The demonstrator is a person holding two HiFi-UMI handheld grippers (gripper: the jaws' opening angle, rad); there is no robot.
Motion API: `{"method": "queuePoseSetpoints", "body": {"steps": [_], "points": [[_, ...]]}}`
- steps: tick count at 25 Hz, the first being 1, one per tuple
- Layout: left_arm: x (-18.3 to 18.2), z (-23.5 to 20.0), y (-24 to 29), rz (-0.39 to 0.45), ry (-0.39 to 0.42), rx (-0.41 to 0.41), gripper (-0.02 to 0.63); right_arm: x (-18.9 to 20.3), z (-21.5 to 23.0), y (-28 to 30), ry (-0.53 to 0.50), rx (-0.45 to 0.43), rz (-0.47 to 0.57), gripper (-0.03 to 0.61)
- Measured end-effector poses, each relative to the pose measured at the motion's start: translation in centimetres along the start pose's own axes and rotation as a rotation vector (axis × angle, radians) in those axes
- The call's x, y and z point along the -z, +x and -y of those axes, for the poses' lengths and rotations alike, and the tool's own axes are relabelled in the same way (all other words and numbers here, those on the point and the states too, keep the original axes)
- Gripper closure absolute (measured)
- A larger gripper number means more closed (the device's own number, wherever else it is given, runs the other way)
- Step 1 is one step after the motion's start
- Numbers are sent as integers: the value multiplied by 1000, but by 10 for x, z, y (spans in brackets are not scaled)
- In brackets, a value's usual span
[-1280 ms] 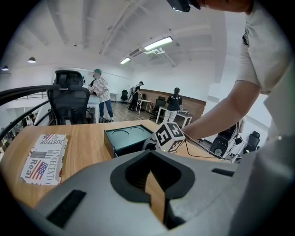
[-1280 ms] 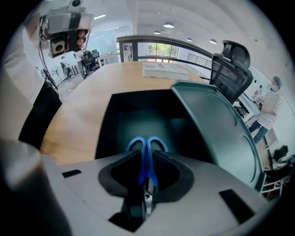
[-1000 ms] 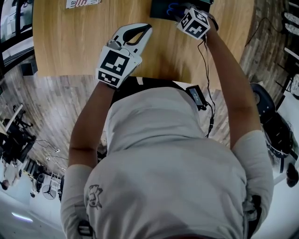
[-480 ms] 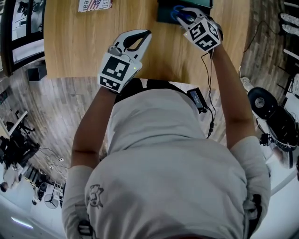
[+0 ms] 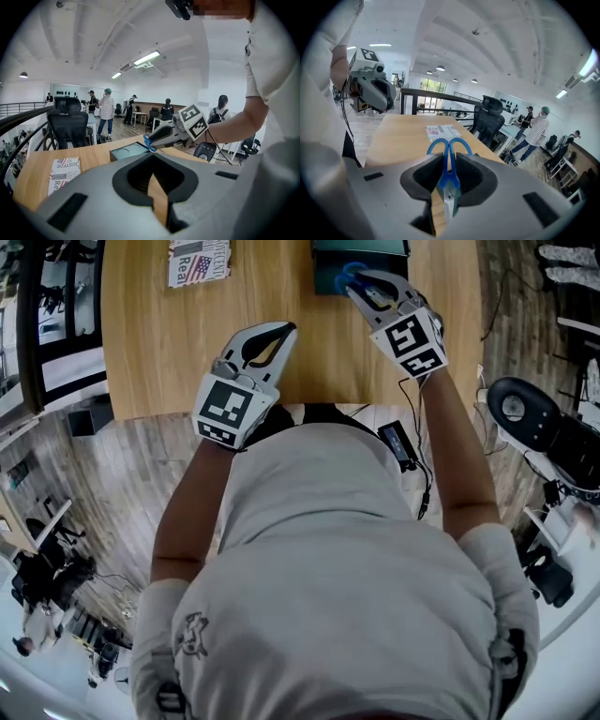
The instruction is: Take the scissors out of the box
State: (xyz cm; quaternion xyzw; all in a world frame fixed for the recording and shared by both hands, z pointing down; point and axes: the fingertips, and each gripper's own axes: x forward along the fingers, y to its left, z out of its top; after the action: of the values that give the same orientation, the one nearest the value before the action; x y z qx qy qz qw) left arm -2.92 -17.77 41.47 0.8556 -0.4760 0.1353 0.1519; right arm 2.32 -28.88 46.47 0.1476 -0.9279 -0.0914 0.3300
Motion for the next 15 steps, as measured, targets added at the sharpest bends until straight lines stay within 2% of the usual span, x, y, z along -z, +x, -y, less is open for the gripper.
{"method": "queuePoseSetpoints", "body": {"steps": [6,11,15], "points": [[-11,11,-39,47,20,54,609,-32,-47,-34,72,69,77,485],[-13,16,-67,69,60,92,609,-42,-77,-53,117,124,93,485],[-8,26,-90,70,75,115,609,-49,-94,-76,193,189,127,485]]}}
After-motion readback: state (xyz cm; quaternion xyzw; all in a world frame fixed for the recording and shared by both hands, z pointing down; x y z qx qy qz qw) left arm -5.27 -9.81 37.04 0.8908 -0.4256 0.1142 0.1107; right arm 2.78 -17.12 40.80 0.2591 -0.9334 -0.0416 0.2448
